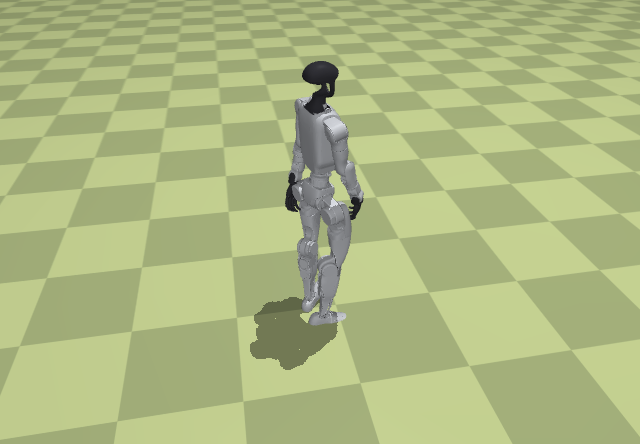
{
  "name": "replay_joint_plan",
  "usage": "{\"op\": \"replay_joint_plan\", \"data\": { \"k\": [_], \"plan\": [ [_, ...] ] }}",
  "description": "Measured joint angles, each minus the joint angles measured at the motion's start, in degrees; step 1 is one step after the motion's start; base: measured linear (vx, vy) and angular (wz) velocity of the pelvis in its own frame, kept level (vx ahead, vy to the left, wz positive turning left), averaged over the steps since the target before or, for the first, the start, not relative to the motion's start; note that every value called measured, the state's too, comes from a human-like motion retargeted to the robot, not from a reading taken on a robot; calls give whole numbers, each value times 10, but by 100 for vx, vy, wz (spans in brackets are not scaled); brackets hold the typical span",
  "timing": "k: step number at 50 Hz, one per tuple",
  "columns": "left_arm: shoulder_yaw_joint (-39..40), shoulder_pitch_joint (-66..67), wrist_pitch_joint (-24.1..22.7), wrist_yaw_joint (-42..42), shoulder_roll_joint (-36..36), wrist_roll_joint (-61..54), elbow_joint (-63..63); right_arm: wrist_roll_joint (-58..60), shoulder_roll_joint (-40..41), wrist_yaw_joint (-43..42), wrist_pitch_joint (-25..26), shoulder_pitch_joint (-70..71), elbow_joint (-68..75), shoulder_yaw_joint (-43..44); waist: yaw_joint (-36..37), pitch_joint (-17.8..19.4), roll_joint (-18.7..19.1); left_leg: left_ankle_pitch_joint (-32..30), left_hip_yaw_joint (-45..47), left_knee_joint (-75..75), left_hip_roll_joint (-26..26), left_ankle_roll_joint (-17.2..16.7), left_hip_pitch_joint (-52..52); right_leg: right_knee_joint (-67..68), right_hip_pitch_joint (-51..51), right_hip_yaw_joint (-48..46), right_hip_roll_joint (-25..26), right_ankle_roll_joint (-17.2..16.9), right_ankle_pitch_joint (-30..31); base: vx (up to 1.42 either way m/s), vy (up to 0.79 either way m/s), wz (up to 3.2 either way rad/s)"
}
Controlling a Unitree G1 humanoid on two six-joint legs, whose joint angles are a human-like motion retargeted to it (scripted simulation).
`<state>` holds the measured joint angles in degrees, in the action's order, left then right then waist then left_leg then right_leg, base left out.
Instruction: In place motions
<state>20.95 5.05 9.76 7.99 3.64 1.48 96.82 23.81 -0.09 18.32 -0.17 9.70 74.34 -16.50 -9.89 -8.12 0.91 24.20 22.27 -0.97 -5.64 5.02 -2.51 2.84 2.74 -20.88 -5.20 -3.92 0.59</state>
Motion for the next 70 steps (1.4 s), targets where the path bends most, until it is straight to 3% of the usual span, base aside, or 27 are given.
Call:
{"op": "replay_joint_plan", "data": {
  "k": [8, 18, 25, 33, 37, 45, 50, 58, 62, 65, 70],
  "plan": [
    [-100, -138, -18, 23, -20, 19, -106, 31, -64, -47, 81, -64, 192, 107, 0, -7, 7, 4, 2, -3, 2, 3, -7, -1, 2, -5, -2, -5, -2, 0, 0, 0],
    [-170, -199, -53, 29, -7, 72, -258, 5, -131, -92, 99, -164, 223, 225, -1, -11, 16, 8, 1, -7, 0, 2, -17, -2, 8, -10, -5, -7, -4, 0, 0, 0],
    [-185, -163, -56, 30, -3, 109, -222, -21, -115, -116, 116, -152, 230, 212, 6, -13, 21, 6, -2, -5, 1, 3, -16, -2, 6, -12, -3, -6, -5, 0, 0, 0],
    [-115, -94, -23, 60, 1, 135, -3, -8, -49, -78, 83, -81, 142, 125, -7, -13, 23, 3, -18, -4, -2, 3, -10, -7, -2, -24, 0, -2, -3, 5, -1, 10],
    [-73, -14, 13, 62, 8, 127, 6, -9, -20, -59, 59, -36, 78, 74, 3, -10, 23, 4, 3, -1, 3, -1, -3, -2, 2, 0, 3, -2, -4, 10, -2, -35],
    [-3, 69, -3, 63, 30, 106, 2, -44, 5, -19, 17, -7, -59, 34, 6, -7, 15, 1, 3, 0, 3, -3, 0, -2, -1, 5, 4, 0, -4, 6, -1, 3],
    [3, 58, 5, 58, 31, 74, -7, -37, -6, -11, 8, -10, -68, 38, 7, -6, 6, -2, -6, -3, 1, -2, -1, -3, -8, -7, 0, 0, -5, 2, -3, 22],
    [-45, -2, -8, 75, 1, 74, -81, -11, -42, -38, 40, -26, 96, 78, 23, -4, -2, -5, -7, -5, 0, 4, -6, -4, -13, -12, 0, -1, -6, 0, 0, -10],
    [-90, -29, -6, 70, -1, 104, -108, 8, -60, -55, 73, -41, 180, 109, 113, 8, -7, -12, 73, -1, 5, 21, -13, -4, -7, 73, 20, 6, 3, 0, -3, -155],
    [-133, -40, -4, 65, 8, 129, -117, 11, -68, -75, 83, -59, 210, 149, 5, -7, -9, 0, -32, -17, 4, -9, -10, -4, -16, -39, -13, -5, -11, -1, -3, 236],
    [-136, -38, -7, 68, 19, 139, -126, -29, -77, -81, 79, -96, 200, 198, 15, -3, -3, -5, -5, -11, 6, 2, -13, -4, -10, -11, 1, -2, -7, 0, -1, -11]
  ]
}}
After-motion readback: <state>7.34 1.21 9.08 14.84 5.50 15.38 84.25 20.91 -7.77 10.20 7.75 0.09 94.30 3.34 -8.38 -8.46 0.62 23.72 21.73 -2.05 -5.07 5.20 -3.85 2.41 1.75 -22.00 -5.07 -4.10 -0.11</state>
